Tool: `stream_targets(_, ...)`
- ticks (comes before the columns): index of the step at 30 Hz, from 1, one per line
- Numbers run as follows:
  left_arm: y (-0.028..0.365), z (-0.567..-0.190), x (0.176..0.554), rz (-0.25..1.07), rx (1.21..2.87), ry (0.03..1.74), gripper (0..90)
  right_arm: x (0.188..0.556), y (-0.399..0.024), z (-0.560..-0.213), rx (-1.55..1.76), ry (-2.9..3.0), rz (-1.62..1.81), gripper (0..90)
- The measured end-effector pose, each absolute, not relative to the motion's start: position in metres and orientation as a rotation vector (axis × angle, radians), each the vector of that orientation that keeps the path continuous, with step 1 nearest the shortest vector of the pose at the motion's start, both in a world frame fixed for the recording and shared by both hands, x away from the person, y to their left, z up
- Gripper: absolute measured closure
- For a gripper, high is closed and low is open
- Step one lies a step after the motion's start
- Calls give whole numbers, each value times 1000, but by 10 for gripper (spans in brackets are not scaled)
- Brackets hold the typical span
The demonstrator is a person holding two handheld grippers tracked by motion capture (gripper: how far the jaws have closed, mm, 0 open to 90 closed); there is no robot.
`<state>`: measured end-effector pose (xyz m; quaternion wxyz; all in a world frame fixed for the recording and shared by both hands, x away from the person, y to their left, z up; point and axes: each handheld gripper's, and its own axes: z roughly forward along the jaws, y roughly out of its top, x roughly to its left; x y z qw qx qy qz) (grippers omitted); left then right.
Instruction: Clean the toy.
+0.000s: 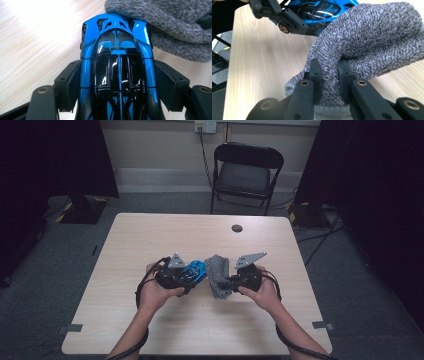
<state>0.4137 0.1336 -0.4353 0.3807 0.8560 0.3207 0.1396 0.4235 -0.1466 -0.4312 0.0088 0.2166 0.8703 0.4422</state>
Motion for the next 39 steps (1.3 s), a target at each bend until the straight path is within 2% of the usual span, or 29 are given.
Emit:
stream_targets(10,142,-438,417,359,2178,868,282,418,-146,-437,669,2746,1342,782)
stream_targets(27,146,-427,416,364,2144,877,283,421,-171,-441,824,2640,1218,782)
stream_targets(39,139,-417,412,359,2129,851,283,422,-150,-438,780,2654,1270,782)
